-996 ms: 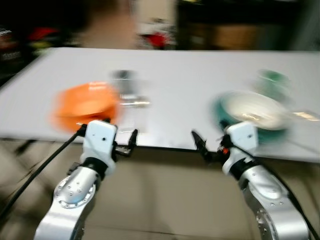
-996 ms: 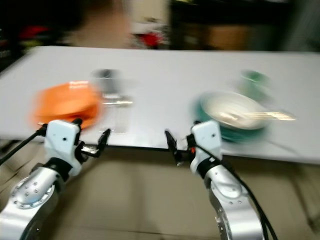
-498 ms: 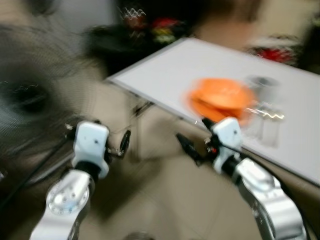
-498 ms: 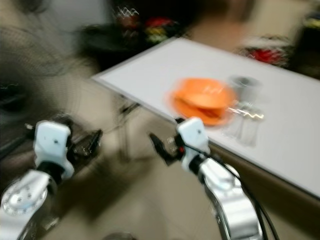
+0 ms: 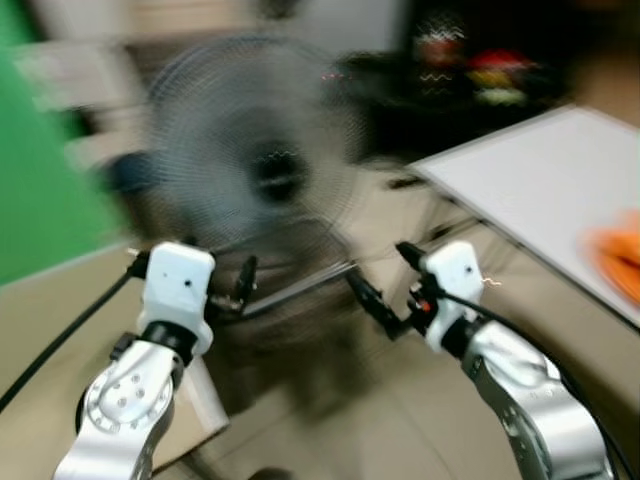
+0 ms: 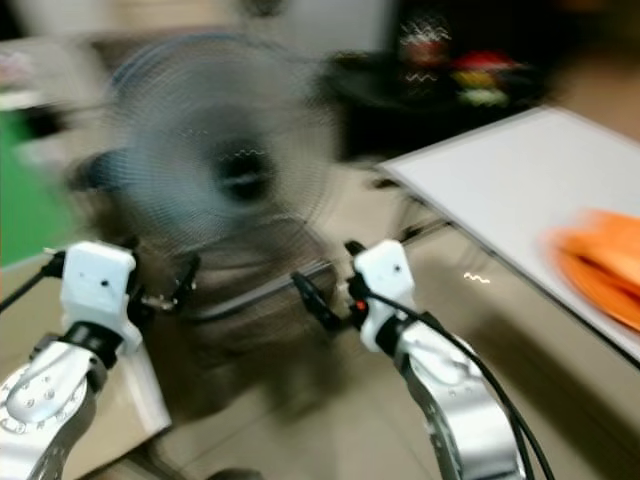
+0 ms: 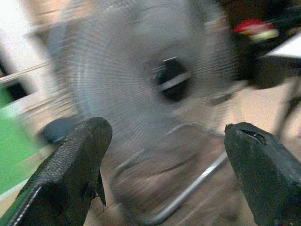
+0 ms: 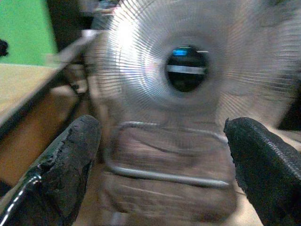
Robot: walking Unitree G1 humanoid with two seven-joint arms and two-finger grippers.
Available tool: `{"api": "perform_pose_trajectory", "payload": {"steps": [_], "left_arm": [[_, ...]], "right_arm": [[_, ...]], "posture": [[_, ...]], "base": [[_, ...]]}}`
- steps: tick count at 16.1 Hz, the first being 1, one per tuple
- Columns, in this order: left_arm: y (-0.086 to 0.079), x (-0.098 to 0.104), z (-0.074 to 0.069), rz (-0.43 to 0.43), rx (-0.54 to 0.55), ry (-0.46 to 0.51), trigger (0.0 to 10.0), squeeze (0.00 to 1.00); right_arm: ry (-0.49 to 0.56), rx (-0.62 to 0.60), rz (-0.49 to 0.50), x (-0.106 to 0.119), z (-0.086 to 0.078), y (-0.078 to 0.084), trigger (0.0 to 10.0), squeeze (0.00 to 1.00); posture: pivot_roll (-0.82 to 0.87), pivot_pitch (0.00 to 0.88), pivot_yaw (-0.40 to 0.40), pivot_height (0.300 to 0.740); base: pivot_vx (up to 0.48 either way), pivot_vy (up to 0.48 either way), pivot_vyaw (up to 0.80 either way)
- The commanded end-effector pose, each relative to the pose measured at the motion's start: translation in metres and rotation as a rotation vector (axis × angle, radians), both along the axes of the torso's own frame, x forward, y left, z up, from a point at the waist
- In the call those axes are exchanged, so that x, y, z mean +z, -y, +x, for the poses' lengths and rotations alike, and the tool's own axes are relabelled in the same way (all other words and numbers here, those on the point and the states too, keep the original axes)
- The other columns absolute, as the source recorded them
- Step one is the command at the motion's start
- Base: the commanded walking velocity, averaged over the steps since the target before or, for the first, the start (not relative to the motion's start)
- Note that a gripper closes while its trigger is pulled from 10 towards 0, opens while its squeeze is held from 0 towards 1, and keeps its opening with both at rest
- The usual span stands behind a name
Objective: Setting the table
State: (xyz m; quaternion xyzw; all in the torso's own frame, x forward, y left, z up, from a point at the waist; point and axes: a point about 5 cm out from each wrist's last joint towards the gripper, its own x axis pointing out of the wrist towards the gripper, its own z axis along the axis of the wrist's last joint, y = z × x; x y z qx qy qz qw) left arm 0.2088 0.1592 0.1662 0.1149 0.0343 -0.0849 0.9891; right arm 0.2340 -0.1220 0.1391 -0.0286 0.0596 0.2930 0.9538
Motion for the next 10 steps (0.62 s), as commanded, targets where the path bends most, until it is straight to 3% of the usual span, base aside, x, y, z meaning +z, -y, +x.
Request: {"api": "perform_pose_trajectory", "payload": {"steps": [1, 3, 4, 8, 10], "left_arm": [[0.0022, 0.0008, -0.0006, 0.003, -0.007, 0.005, 10.0, 0.0], [0.0032, 0.0005, -0.0002, 0.005, -0.019, 0.003, 10.0, 0.0], [0.0036, 0.0007, 0.0003, 0.005, -0.022, 0.004, 10.0, 0.0], [0.005, 0.0003, 0.0004, -0.009, -0.034, -0.006, 10.0, 0.0], [0.0046, -0.0005, -0.001, -0.03, -0.03, -0.012, 10.0, 0.0]], "right_arm": [[0.004, -0.019, -0.001, 0.003, 0.0006, 0.0057, 10.0, 1.0], [-0.02, -0.075, 0.01, 0.0006, 0.0012, 0.0099, 10.0, 0.95], [-0.023, -0.086, 0.013, 0.0004, 0.0019, 0.0108, 10.0, 0.0], [-0.027, -0.098, 0.014, -0.0007, 0.0013, 0.0109, 10.0, 0.0], [-0.037, -0.113, 0.017, -0.0027, 0.0011, 0.0112, 10.0, 0.0]], "posture": [[0.11, 0.0, -0.016, 0.74], [0.1, 0.0, -0.012, 0.74], [0.1, 0.0, -0.011, 0.74], [0.1, 0.0, -0.01, 0.74], [0.1, 0.0, -0.011, 0.74]], "base": [[0.0, -0.48, 0.5], [0.0, -0.48, 0.0], [0.0, -0.48, 0.0], [0.0, -0.48, 0.0], [0.0, 0.24, 0.0]]}}
